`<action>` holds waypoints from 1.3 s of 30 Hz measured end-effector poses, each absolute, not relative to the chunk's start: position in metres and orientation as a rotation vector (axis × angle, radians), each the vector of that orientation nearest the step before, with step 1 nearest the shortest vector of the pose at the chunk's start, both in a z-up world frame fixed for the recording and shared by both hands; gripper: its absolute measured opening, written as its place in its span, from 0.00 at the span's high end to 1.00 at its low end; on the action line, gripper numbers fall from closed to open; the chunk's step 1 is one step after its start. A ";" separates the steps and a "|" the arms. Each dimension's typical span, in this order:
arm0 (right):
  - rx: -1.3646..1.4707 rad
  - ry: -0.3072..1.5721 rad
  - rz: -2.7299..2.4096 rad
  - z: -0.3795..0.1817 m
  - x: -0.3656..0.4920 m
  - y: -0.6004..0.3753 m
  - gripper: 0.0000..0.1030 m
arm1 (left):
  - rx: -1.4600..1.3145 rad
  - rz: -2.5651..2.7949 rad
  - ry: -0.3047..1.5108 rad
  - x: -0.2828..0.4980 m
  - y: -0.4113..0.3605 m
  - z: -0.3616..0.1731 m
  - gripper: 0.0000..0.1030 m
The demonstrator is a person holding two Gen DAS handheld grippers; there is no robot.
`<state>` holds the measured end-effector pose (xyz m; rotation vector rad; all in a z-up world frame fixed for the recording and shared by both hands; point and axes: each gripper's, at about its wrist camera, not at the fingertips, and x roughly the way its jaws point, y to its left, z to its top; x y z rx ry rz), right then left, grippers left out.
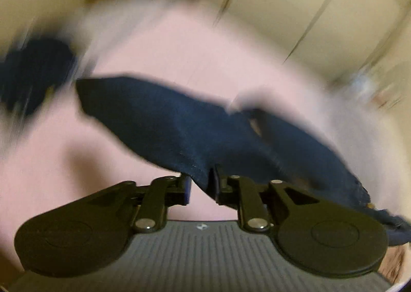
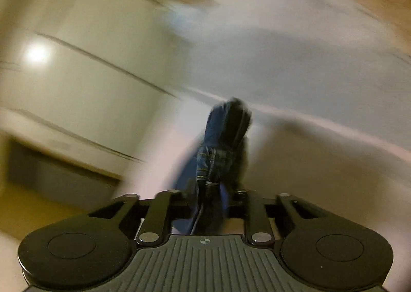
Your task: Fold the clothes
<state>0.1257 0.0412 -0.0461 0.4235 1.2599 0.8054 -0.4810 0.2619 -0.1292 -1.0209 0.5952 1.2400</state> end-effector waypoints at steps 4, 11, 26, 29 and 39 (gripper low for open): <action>0.210 1.312 0.599 -0.099 0.127 -0.035 0.67 | -1.092 1.404 0.907 -0.497 0.187 -0.218 0.90; -0.034 1.194 0.887 -0.082 0.119 -0.075 0.50 | -0.856 1.563 0.926 -0.502 0.141 -0.177 0.78; -0.198 1.117 1.116 -0.116 0.081 -0.088 0.48 | -1.022 1.645 0.568 -0.542 0.078 -0.140 0.74; -0.217 1.106 1.116 -0.120 0.079 -0.076 0.48 | -1.043 1.633 0.522 -0.546 0.087 -0.138 0.74; -0.116 1.356 0.922 -0.163 0.063 -0.047 0.48 | -1.075 1.610 0.566 -0.569 0.148 -0.164 0.72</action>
